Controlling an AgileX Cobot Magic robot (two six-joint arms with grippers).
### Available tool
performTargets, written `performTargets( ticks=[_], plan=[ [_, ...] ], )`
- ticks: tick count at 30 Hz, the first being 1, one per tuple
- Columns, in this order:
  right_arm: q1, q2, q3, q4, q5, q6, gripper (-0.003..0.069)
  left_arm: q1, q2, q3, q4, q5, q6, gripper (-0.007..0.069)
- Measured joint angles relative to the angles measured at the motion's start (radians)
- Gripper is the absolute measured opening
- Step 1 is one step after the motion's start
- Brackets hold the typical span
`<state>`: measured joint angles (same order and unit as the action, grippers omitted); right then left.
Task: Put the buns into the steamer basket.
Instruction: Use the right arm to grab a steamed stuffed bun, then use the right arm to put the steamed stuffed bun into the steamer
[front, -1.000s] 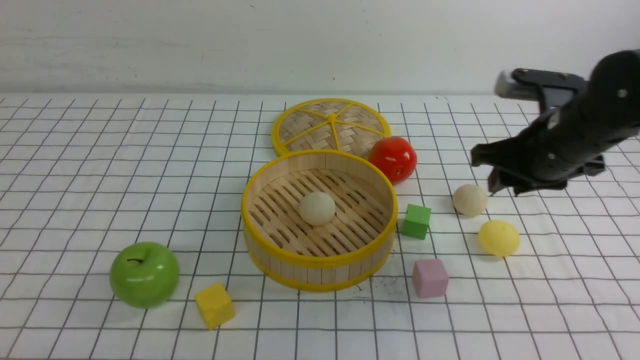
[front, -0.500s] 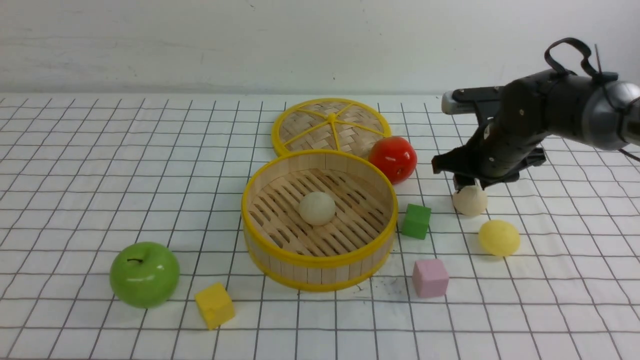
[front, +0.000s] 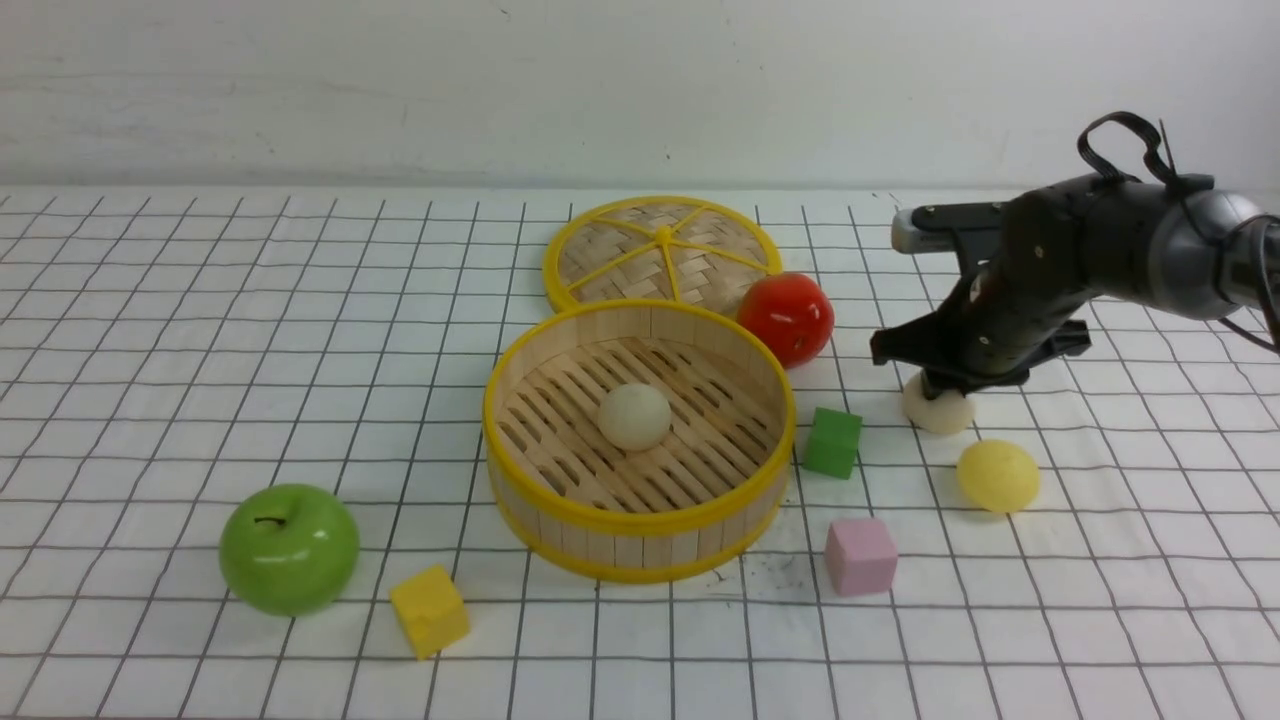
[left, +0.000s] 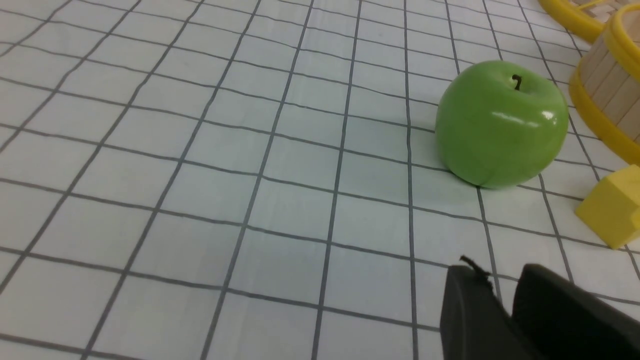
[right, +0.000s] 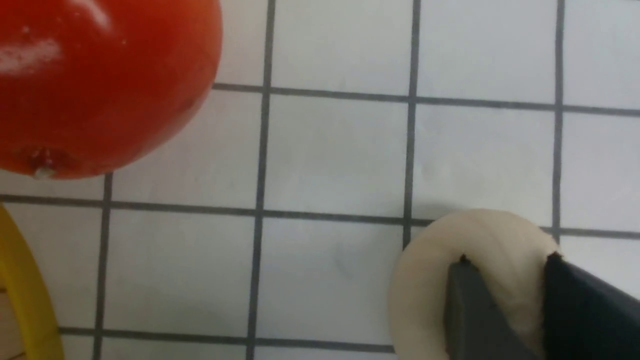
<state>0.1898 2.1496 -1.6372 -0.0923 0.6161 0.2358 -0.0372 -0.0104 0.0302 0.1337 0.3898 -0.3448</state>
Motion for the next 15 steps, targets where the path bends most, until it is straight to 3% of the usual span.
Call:
performTargets(
  ticks=[3, 5, 15],
  plan=[
    [0.0, -0.002, -0.004, 0.011, 0.005, 0.0, 0.0038, 0.0, 0.0, 0.0, 0.0, 0.0, 0.0, 0.0133],
    [0.0, -0.006, -0.013, 0.015, 0.016, 0.0, 0.0015, 0.0, 0.0, 0.0, 0.0, 0.0, 0.0, 0.0133],
    [0.042, -0.167, -0.081, 0.125, 0.111, -0.013, 0.0014, 0.0, 0.0, 0.0, 0.0, 0.0, 0.0, 0.0134]
  ],
)
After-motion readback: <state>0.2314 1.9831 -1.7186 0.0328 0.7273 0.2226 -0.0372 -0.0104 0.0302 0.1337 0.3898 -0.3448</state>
